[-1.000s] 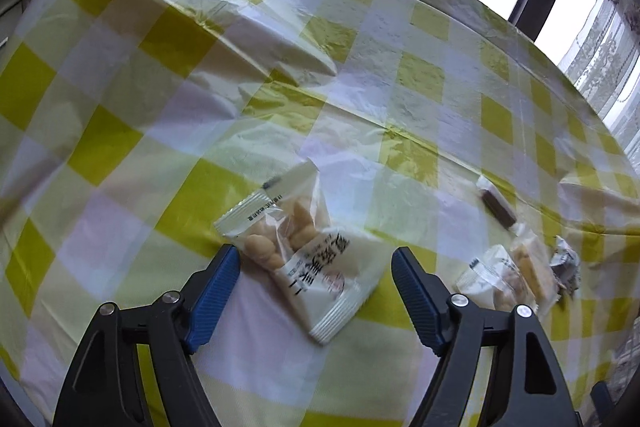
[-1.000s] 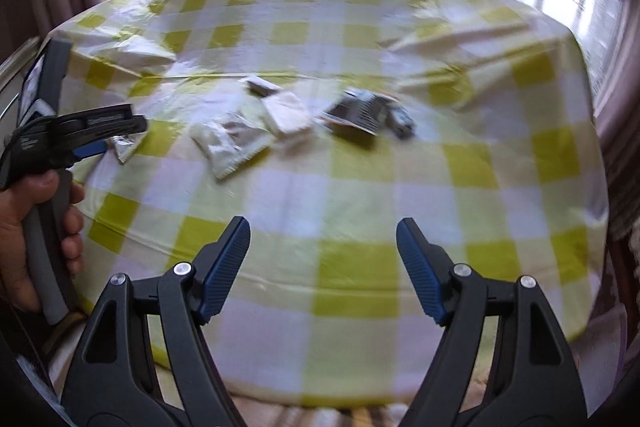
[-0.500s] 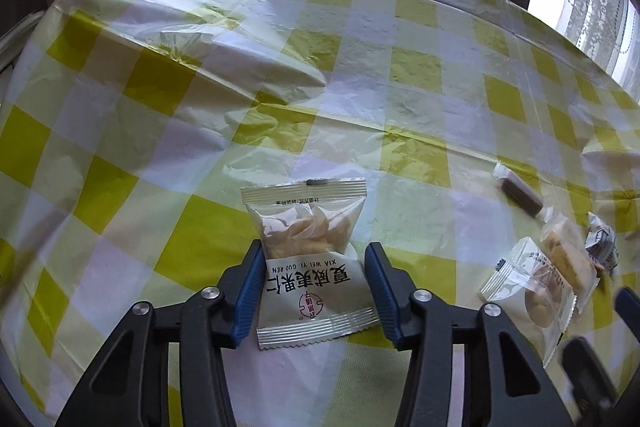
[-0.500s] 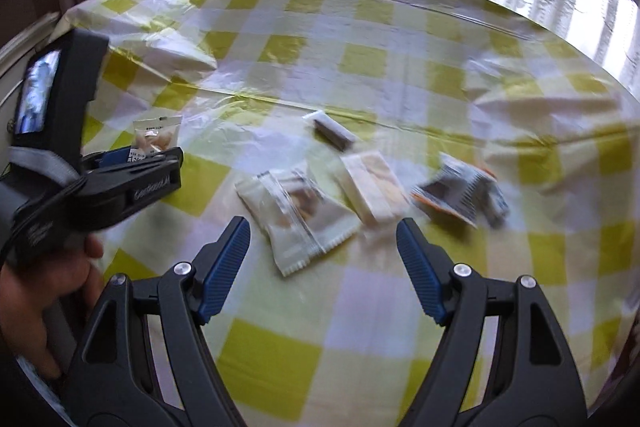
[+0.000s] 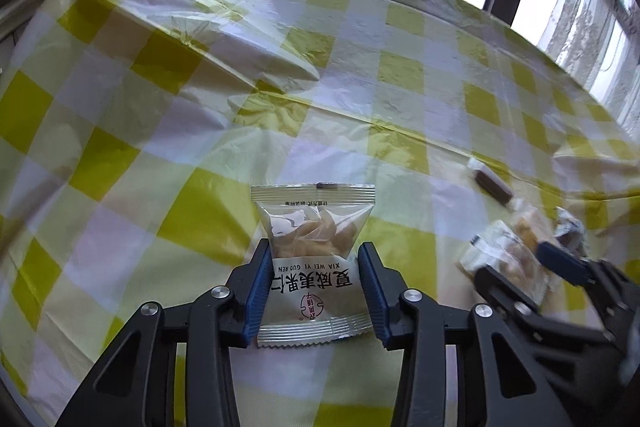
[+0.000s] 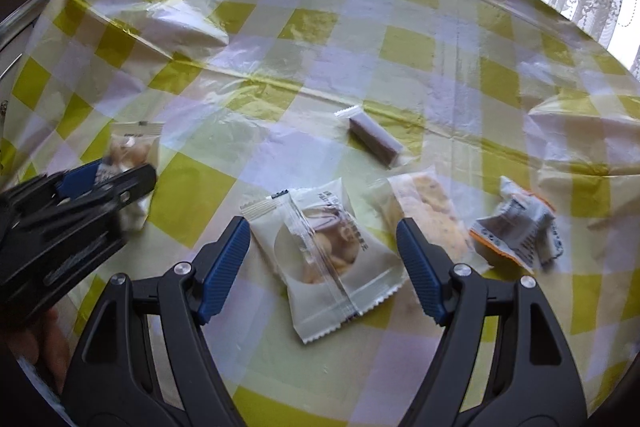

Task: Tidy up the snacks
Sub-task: 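Grasp the white red-lettered cookie bag with the left tool while the right tool grasps a white peanut-cookie pack, then carry both white cookie packs over the white box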

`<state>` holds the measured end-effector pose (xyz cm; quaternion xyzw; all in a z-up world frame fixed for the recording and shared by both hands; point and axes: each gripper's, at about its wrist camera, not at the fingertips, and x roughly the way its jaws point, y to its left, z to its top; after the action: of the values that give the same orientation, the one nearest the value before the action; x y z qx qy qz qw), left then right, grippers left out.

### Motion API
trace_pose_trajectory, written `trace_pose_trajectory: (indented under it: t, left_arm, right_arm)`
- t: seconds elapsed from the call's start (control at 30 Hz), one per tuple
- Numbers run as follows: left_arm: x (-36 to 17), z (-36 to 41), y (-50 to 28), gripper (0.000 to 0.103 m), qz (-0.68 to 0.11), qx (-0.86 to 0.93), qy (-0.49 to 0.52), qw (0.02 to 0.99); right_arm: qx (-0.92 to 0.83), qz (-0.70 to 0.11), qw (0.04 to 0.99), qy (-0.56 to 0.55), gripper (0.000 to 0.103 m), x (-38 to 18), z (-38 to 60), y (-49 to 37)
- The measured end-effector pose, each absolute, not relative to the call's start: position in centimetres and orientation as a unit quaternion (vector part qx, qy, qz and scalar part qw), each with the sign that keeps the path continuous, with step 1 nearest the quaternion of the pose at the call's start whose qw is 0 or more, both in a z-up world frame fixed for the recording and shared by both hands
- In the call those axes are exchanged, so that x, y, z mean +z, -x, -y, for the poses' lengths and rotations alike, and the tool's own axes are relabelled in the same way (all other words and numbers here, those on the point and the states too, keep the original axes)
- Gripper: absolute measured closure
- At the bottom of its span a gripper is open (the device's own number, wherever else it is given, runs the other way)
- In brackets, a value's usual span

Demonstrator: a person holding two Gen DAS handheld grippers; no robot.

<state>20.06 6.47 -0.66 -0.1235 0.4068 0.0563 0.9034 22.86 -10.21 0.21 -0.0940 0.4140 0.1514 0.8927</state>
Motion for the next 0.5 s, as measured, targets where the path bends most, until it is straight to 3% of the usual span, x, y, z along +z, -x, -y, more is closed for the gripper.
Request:
trace_pose_trajectory:
  t: [0.07, 0.2, 0.5]
  left_arm:
    - [-0.7, -6.6, -19.3, 0.060, -0.406, 0.047, 0.130, 0.903]
    - [-0.6, -6.4, -17.7, 0.060, -0.407, 0.038, 0.133, 0.903]
    - [-0.5, -6.0, -16.2, 0.060, -0.408, 0.020, 0.150, 0.900]
  right_arm:
    - [0.152, -0.423, 0.888, 0.093, 0.029, -0.3, 10.0, -23.3]
    - [0.170, -0.424, 0.886, 0.075, 0.046, -0.3, 10.0, -23.3]
    - [0.155, -0.420, 0.893, 0.054, 0.048, -0.4, 11.7, -20.7]
